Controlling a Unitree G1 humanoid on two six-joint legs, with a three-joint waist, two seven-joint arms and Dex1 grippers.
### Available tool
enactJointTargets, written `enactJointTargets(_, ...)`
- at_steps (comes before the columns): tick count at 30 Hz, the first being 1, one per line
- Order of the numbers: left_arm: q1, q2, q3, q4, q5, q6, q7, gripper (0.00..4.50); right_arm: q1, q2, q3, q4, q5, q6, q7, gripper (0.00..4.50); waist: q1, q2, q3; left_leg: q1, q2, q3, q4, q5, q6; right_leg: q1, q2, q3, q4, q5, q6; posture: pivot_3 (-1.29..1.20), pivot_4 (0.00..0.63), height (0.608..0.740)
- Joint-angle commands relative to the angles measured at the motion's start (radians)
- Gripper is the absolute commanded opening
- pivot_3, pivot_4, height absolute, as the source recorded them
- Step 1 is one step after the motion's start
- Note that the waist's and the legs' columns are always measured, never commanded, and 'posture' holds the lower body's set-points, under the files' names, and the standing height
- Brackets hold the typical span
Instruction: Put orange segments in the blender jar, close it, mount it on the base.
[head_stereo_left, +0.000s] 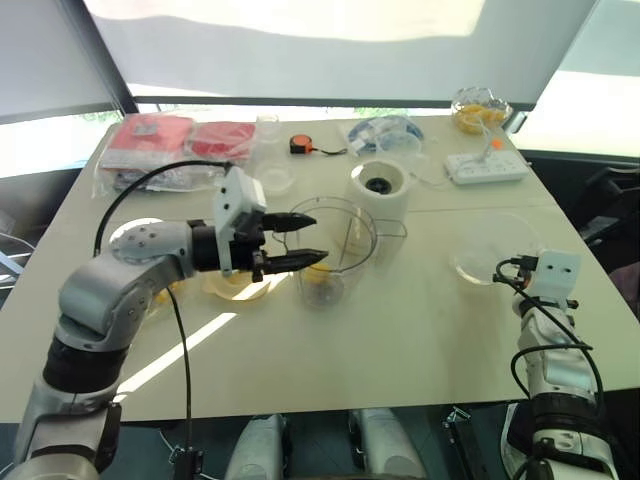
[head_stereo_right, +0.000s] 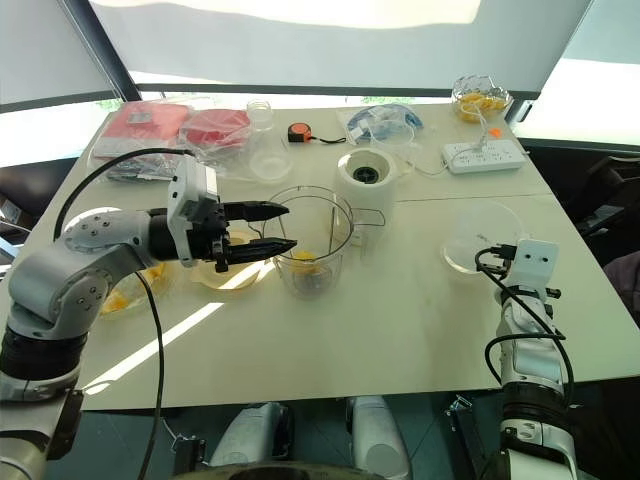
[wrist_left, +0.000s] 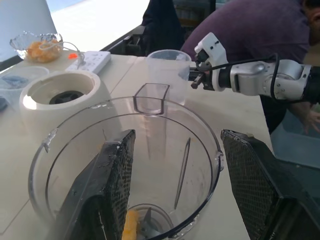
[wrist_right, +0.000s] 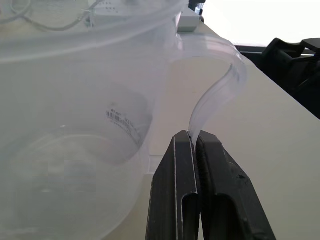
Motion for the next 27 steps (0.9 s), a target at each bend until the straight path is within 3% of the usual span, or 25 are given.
enactJointTargets(1, -0.017, -0.002, 0.002, -0.005, 0.004, -0.022, -0.008, 2.83, 0.012, 0.014, -0.036, -0.091, 0.018, 0.033, -0.02, 0.03, 0.0, 0.0, 0.0, 0.0, 0.0, 0.0, 0.0, 0.0, 0.0, 0.0, 0.0, 0.0, 0.0, 0.0, 0.0, 0.0, 0.15, 0.74)
enactJointTargets(14, 0.0, -0.003, 0.012, -0.012, 0.016, -0.026, -0.011, 2.83, 0.02, 0.028, -0.004, -0.109, -0.016, 0.05, 0.02, 0.03, -0.001, 0.0, 0.0, 0.0, 0.0, 0.0, 0.0, 0.0, 0.0, 0.0, 0.0, 0.0, 0.0, 0.0, 0.0, 0.0, 0.15, 0.74)
enactJointTargets(27, -0.05, 0.087, 0.065, 0.081, 0.015, -0.056, -0.099, 2.83, -0.115, -0.167, -0.028, -0.403, -0.001, 0.208, 0.125, 0.03, 0.0, 0.003, 0.004, -0.001, 0.0, 0.0, 0.0, 0.0, 0.0, -0.001, 0.0, 0.0, 0.0, 0.0, 0.0, 0.0, 0.15, 0.74)
